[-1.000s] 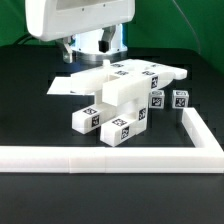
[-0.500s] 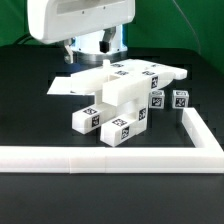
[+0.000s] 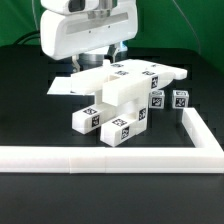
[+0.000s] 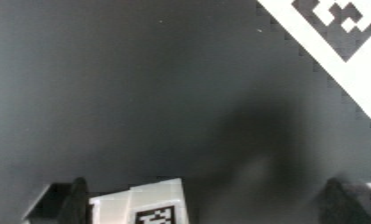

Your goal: Assemble chair

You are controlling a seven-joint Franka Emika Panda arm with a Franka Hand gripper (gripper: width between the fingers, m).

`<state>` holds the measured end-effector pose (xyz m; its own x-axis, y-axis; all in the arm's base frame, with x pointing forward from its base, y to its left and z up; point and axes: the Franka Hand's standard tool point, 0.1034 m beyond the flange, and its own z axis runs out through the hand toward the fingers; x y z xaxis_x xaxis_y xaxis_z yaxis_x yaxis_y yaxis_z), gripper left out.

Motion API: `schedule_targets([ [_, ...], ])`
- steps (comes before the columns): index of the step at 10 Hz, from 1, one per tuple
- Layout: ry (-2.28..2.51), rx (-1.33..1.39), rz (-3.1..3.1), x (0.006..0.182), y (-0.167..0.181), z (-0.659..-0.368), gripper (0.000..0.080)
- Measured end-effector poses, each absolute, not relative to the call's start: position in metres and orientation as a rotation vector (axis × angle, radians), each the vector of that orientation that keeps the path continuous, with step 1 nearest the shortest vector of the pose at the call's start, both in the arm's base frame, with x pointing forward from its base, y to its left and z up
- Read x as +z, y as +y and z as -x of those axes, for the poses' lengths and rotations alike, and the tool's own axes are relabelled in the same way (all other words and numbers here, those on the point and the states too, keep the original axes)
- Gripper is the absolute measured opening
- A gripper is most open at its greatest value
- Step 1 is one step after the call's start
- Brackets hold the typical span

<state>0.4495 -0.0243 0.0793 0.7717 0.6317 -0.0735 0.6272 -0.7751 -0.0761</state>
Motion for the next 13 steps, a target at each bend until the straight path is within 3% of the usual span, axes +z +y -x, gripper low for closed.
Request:
schedule_targets([
  [5,-1.006,0.126,2.927,0.08,0.003,-0.467,0.0649],
  [13,-0.979,0.075,2.965,0.09,0.016,-0.515,0.0649],
])
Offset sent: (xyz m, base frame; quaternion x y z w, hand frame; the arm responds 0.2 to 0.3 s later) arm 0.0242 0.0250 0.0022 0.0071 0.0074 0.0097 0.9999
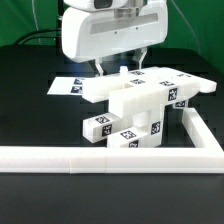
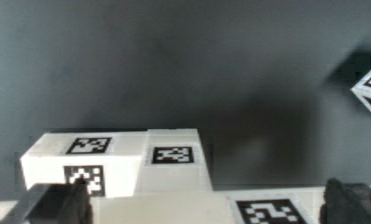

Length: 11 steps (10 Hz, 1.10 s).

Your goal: Assemble chair

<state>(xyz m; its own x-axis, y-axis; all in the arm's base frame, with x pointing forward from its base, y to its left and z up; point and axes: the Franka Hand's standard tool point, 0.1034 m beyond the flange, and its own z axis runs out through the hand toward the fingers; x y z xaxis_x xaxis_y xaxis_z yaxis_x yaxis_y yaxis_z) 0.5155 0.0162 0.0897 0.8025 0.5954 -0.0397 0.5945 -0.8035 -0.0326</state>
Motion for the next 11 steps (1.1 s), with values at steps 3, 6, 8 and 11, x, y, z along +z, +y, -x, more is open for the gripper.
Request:
schedule_targets([
  [3,-0.954,0.082,2.971,0.089,0.016,-0.514,0.0648],
  [6,-0.808,0.095,3.013,0.088,0.045,-0.519,0.0648],
  [8,-0.769,0.095,3.027,0.087,0.056,-0.528,0.0648],
  [11,-0.763,0.105,3.026,0.089,0.052,-0.532,0.0648],
])
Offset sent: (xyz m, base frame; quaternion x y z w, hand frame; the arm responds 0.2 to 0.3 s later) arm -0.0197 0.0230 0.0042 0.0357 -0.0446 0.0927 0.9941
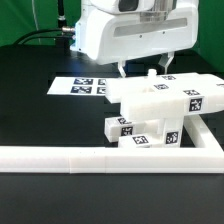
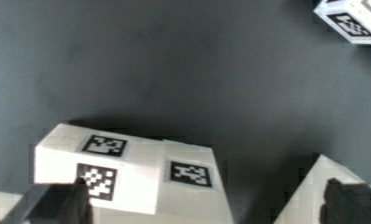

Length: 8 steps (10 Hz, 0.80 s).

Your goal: Assemble chair

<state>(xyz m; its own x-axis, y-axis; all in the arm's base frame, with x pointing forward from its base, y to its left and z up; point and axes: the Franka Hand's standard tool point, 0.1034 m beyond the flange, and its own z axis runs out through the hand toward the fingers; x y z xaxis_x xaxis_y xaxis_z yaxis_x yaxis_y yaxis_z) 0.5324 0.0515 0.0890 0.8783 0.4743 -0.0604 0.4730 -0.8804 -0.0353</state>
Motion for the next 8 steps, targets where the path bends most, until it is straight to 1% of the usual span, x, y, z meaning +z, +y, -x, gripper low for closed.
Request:
schedule_targets([
  [2,-0.733,0.099,3.032,0.092,0.038,-0.534,0.0648],
  [6,-0.727,0.102,3.034,0.091,0.039,-0.533,0.0649],
  [7,-0.601,0.173,3.046,0.091,0.046,-0.52,0.0649],
  [8,-0.506,0.221,3.049,0.091,0.066,-0.508,0.0649],
])
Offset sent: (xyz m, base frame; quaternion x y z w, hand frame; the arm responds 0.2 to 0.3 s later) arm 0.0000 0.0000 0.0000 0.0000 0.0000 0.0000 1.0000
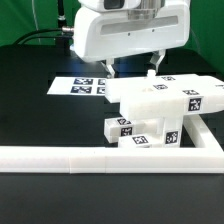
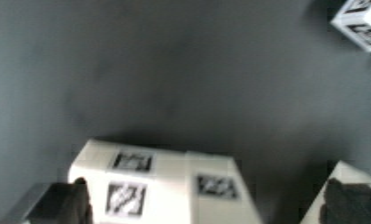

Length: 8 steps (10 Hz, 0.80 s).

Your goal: Assemble chair

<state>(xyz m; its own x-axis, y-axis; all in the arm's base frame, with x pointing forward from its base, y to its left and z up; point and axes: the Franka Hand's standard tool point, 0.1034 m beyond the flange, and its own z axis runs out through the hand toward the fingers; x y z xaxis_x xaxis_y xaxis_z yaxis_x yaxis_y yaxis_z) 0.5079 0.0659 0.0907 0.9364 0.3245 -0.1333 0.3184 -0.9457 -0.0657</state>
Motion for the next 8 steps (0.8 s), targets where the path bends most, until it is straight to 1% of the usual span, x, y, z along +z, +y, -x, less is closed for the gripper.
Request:
schedule_targets([
  [1,-0.404,0.22,3.053,0.086,0.087,-0.505,0.0649],
  [2,-0.417,0.18,3.065,0.08,0.104,-0.506,0.0648],
  [4,-0.415,0.182,3.063,0.082,0.094,-0.508,0.0648],
  [7,-0.415,0.187,3.063,0.08,0.094,-0.506,0.0648],
  [8,-0.325,0.203,3.062,0.076,0.096,-0.496,0.0648],
])
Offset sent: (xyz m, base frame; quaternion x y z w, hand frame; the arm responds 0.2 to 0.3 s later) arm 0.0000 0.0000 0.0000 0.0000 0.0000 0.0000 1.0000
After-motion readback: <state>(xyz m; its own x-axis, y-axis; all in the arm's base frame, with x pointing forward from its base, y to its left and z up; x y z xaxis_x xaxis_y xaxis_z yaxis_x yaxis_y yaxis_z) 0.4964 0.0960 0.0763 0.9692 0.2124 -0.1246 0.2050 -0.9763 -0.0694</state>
